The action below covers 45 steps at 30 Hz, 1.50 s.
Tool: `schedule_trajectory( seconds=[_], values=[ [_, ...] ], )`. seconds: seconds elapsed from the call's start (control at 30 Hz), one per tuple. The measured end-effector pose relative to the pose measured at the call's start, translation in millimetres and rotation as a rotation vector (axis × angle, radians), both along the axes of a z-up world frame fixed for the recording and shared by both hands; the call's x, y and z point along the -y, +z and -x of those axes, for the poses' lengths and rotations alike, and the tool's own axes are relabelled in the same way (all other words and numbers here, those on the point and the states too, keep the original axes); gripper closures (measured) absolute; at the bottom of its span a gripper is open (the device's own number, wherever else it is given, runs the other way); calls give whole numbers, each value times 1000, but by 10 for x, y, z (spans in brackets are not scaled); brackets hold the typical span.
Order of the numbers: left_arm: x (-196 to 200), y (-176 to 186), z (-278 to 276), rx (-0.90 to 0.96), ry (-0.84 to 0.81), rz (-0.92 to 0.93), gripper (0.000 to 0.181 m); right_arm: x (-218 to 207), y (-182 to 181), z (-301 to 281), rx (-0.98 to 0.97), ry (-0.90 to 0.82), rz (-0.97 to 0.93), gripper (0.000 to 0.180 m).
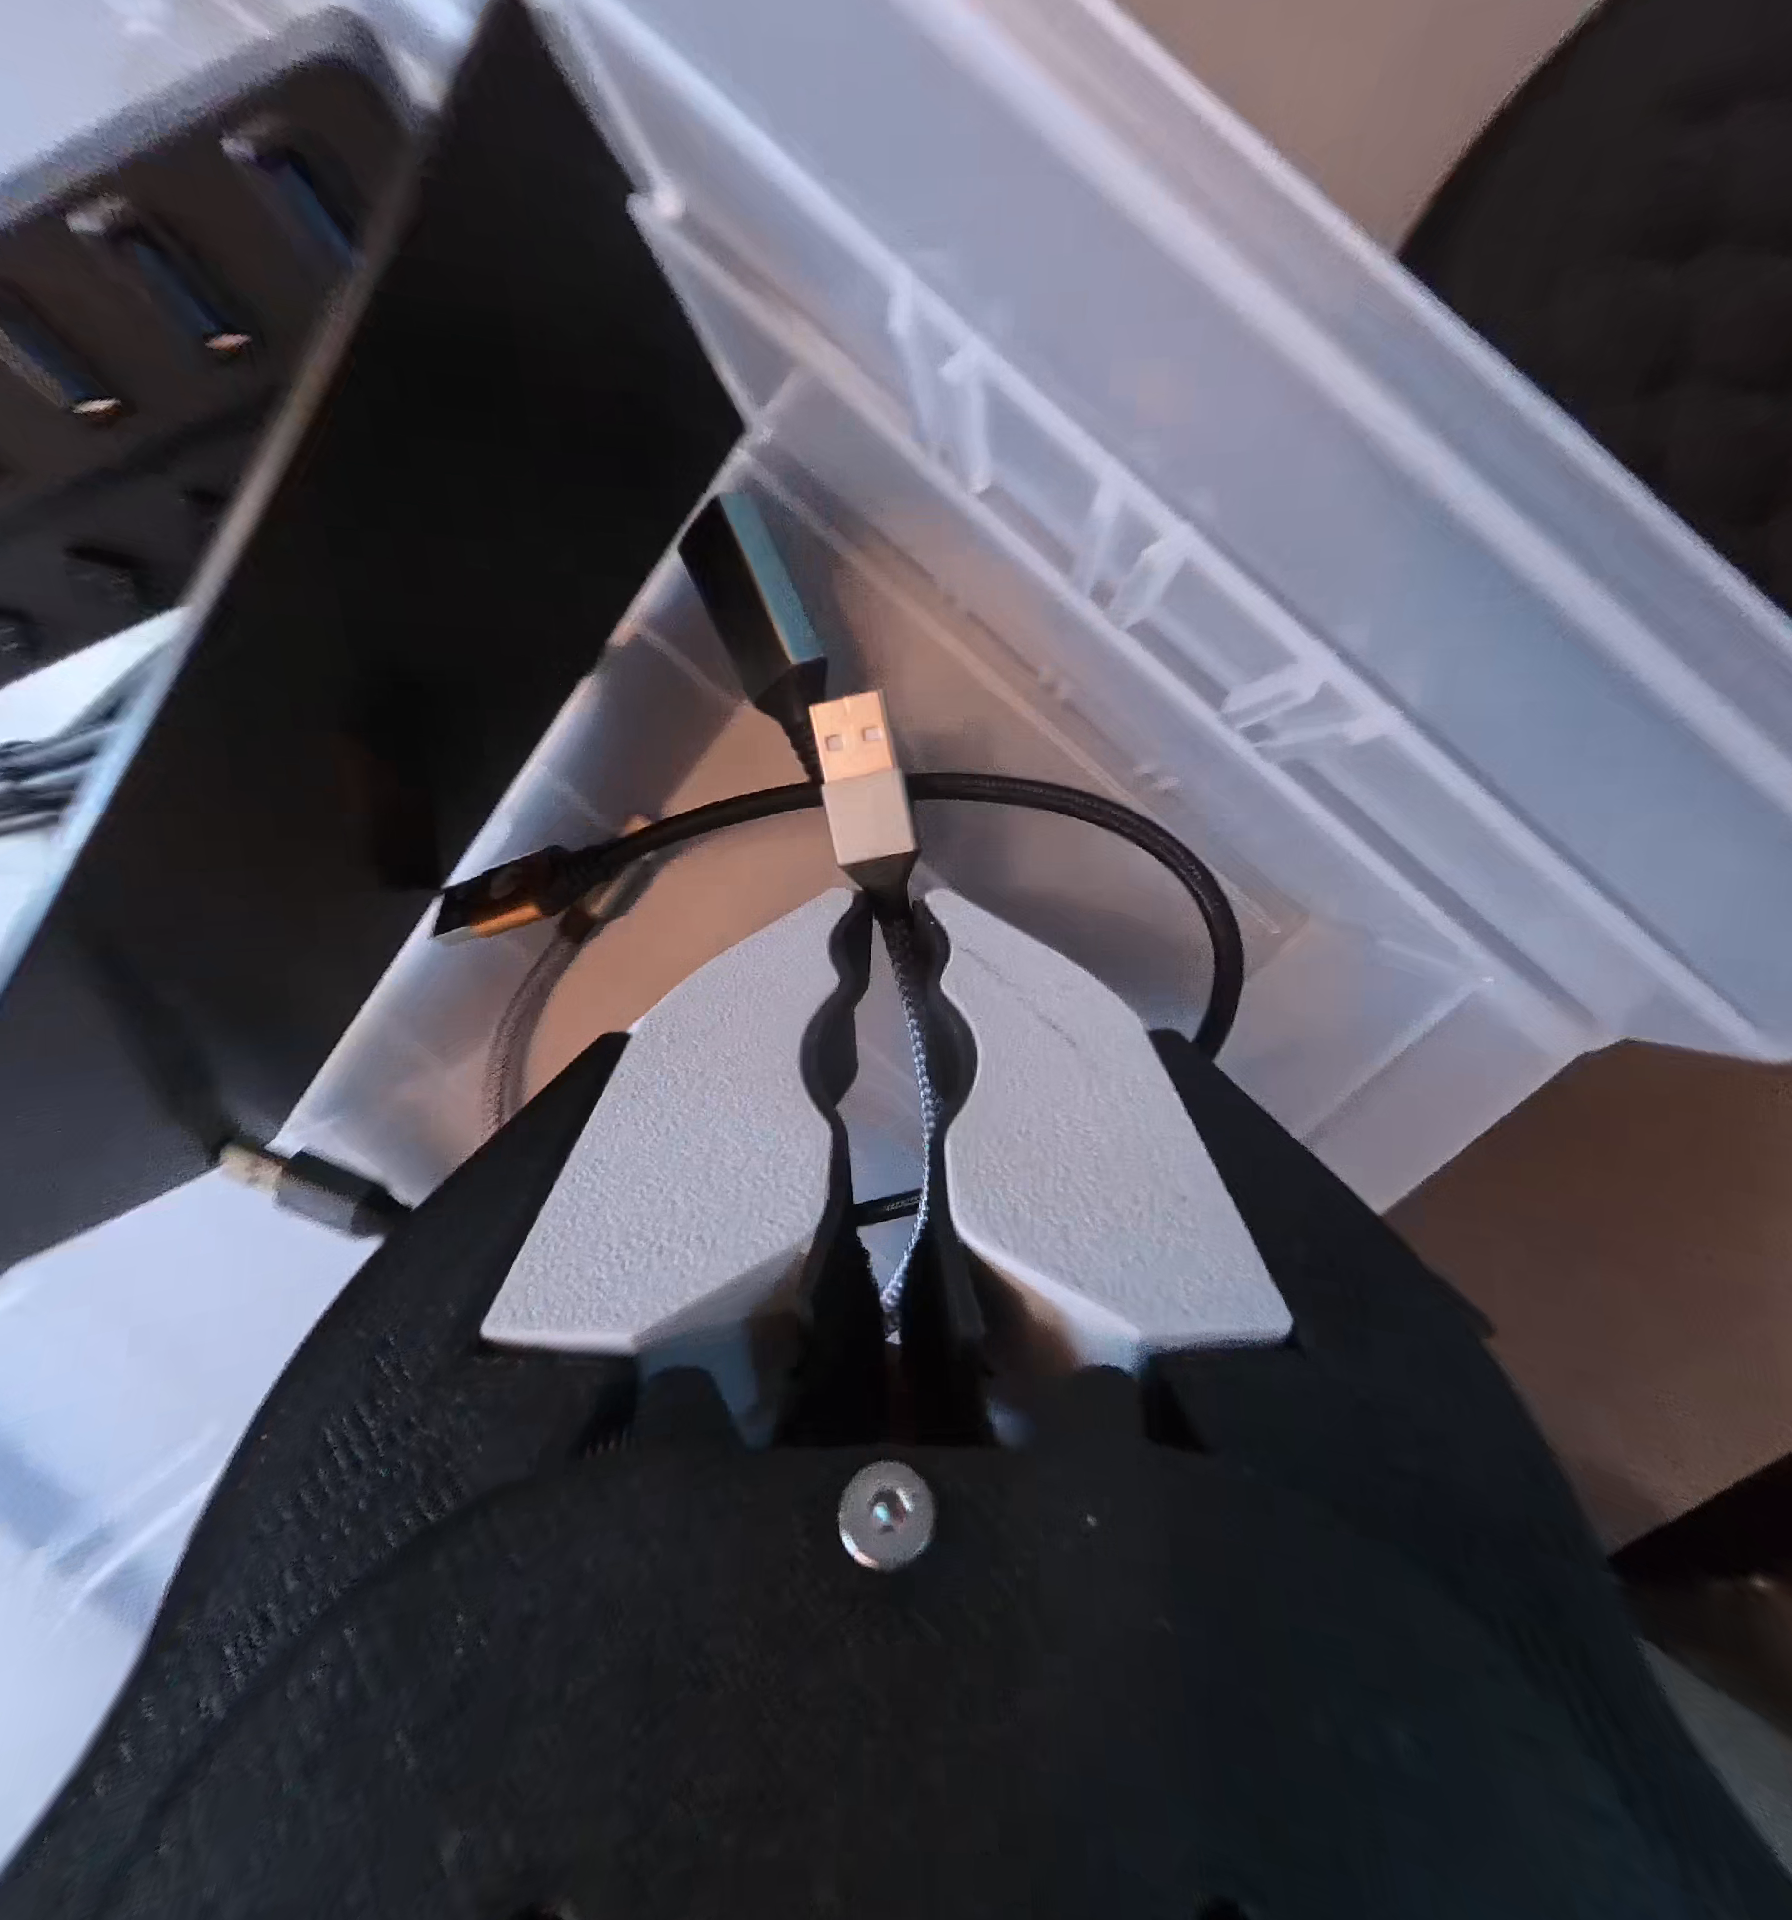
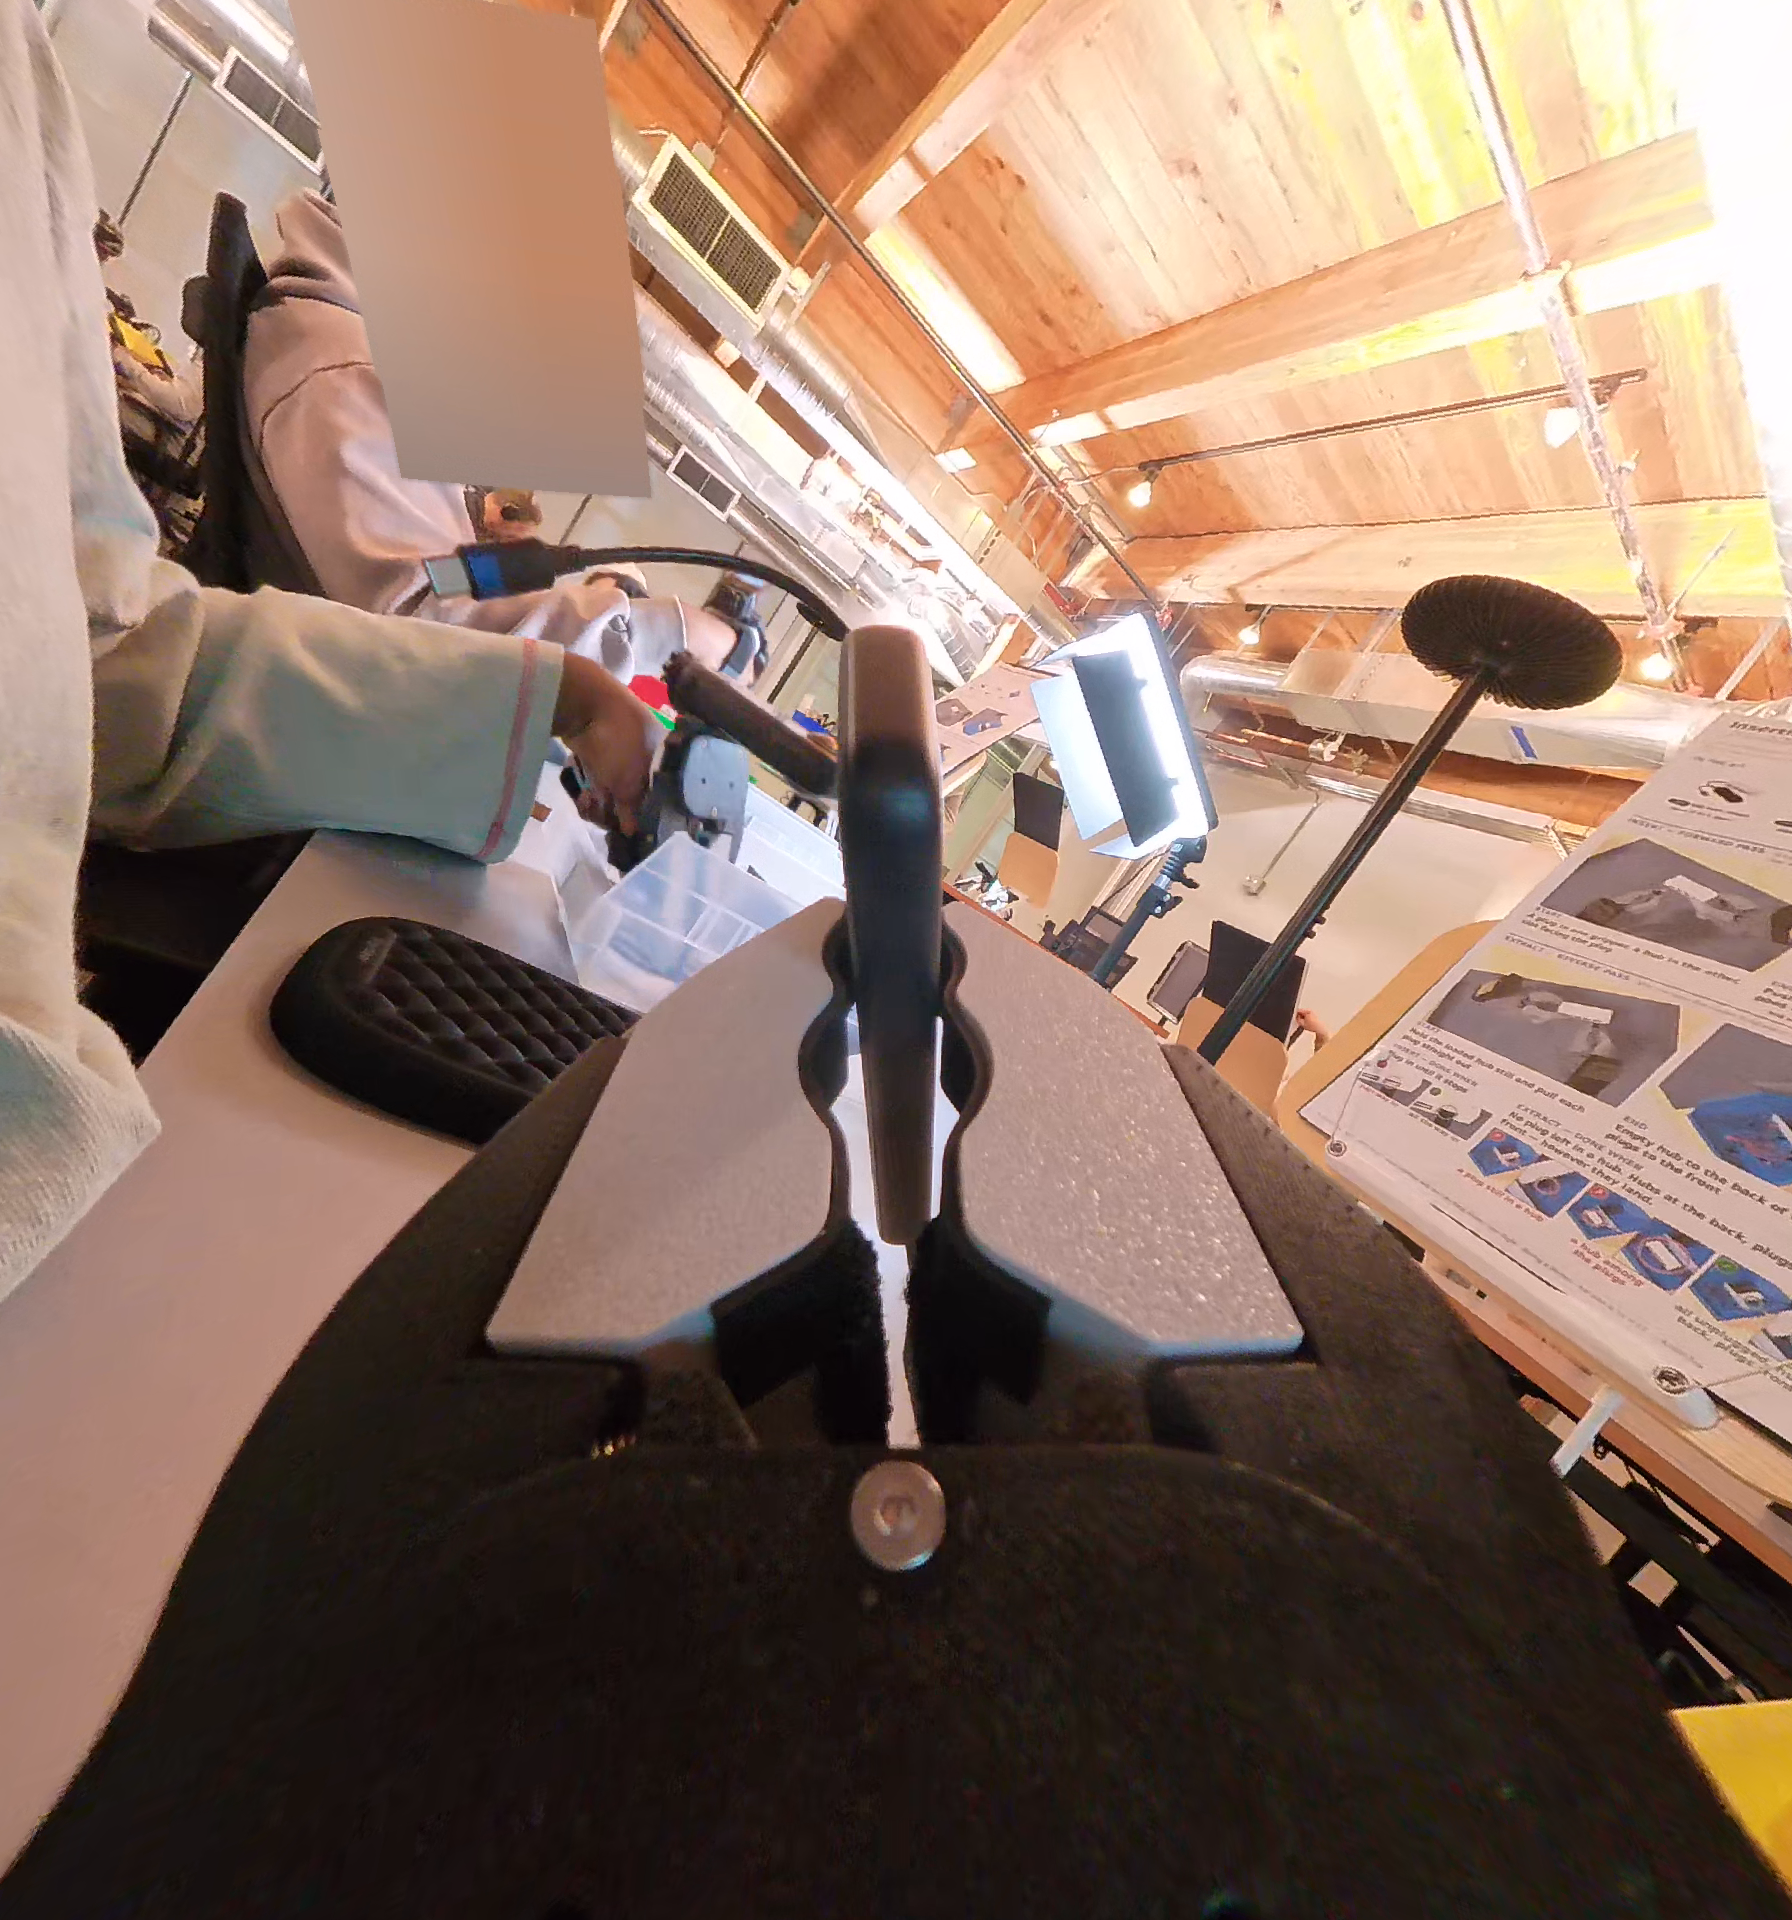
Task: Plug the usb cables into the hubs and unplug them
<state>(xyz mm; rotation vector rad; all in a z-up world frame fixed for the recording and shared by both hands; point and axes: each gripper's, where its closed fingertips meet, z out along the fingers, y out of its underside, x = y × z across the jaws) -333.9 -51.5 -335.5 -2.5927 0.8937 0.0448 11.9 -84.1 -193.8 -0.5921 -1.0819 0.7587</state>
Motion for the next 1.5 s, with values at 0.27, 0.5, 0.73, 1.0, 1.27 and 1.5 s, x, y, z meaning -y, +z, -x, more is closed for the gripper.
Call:
schedule_trajectory(
  seconds=[0.27, 0.5, 0.73, 1.0, 1.27, 1.5],
  values=[
    [-29, 541, 167, 194, 145, -318, 174, -5, 11, -19, -11, 1, 6, 167],
    [-19, 869, 180, 425, 164, -488, 175, -12, 1, -1, -5, -2, 7, 167],
    [0, 1183, 153, 516, 129, -661, 175, -19, 3, -2, -7, -3, 9, 167],
    [212, 2284, 232, 632, 85, -1244, 175, -24, 15, -16, -16, -4, 15, 167],
    [456, 2709, -27, 740, -11, -1358, 175, -37, 29, -25, -28, -6, 21, 167],
    [599, 2969, -319, 655, -88, -1404, 175, -37, 34, -38, -33, -10, 23, 167]
  ],
)
